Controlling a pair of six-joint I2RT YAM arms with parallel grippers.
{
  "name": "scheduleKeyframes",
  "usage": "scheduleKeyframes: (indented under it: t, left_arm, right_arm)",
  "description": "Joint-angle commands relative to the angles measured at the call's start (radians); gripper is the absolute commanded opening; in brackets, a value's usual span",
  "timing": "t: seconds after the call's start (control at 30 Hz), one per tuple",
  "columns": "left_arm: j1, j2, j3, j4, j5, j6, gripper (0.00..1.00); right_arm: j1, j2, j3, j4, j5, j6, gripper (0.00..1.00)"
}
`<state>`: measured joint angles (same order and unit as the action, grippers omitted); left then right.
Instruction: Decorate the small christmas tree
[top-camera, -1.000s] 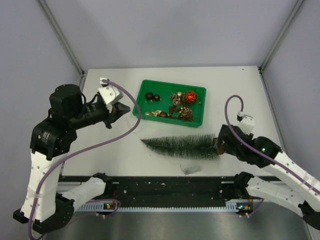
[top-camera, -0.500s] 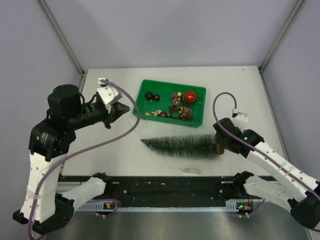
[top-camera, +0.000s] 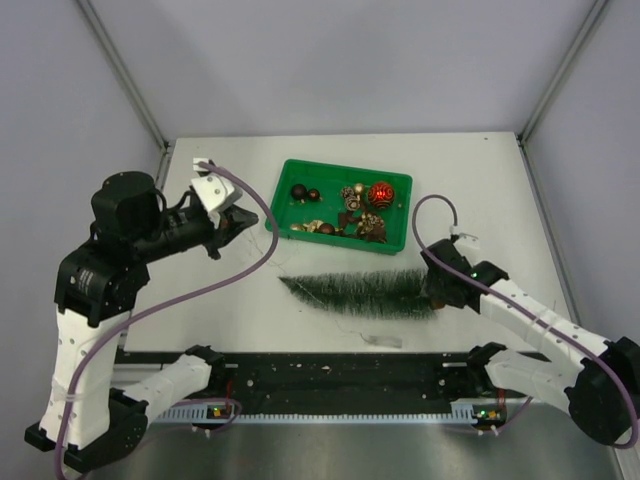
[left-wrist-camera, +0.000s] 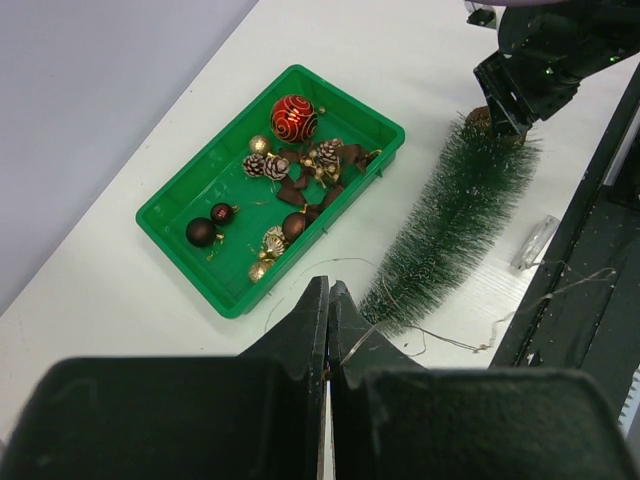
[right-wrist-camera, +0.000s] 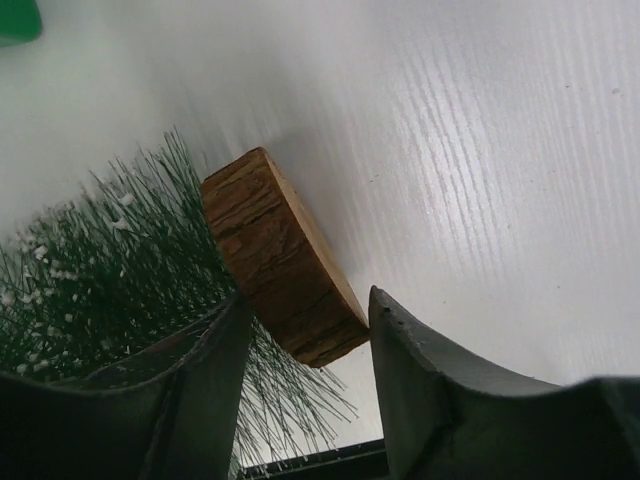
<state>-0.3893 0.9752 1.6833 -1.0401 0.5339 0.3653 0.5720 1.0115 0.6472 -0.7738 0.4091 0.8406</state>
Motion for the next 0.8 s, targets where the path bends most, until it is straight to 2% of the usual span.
scheduleKeyframes:
  t: [0.0,0.23,0.47,0.77]
  left_arm:
    - [0.001,-0.015,0.023,0.04,0.005,-0.006,0.0]
    - [0.001,-0.007,0.036,0.041,0.005,-0.006,0.0]
    - [0.001,0.013,0.064,0.048,0.014,-0.015,0.0]
    - [0.0,0.016,0.079,0.043,-0.009,0.03,0.0]
  right_arm:
    - [-0.011,0.007,-0.037,0.103,-0.044,-0.015,0.47]
    - [-0.011,-0.033,-0.086,0.174,-0.102,-0.034,0.22]
    - [0.037,-0.022,-0.058,0.297,-0.199,-0.121,0.04]
    - [0.206,0.035,0.043,0.271,-0.147,-0.216,0.02]
